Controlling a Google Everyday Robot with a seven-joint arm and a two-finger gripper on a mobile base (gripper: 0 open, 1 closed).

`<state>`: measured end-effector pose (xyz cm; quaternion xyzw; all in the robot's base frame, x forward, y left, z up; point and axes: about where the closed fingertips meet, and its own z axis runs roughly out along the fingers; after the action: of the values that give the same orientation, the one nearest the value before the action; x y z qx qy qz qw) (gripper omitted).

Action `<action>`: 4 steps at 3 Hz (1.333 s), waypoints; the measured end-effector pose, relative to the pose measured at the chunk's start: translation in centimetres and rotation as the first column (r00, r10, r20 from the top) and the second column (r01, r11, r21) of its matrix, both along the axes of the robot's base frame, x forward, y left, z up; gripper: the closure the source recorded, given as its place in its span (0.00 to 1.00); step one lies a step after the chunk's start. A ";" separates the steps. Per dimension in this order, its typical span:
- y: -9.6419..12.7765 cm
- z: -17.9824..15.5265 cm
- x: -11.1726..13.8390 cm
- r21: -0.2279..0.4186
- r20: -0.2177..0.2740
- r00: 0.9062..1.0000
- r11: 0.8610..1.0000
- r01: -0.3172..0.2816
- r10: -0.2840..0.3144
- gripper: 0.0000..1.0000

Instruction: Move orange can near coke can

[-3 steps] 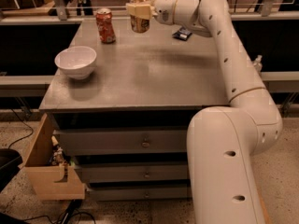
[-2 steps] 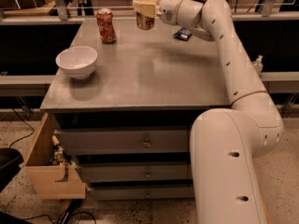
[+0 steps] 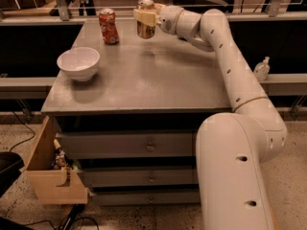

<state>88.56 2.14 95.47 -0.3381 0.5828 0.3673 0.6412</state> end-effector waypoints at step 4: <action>3.8 -3.4 -1.9 -0.076 -0.055 0.997 0.995 -0.067 0.063 0.53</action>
Offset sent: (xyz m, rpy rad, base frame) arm -0.0418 0.0380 -0.0482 -0.1202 0.0676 0.0765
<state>86.62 5.91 92.05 -0.3720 0.6019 0.3736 0.5998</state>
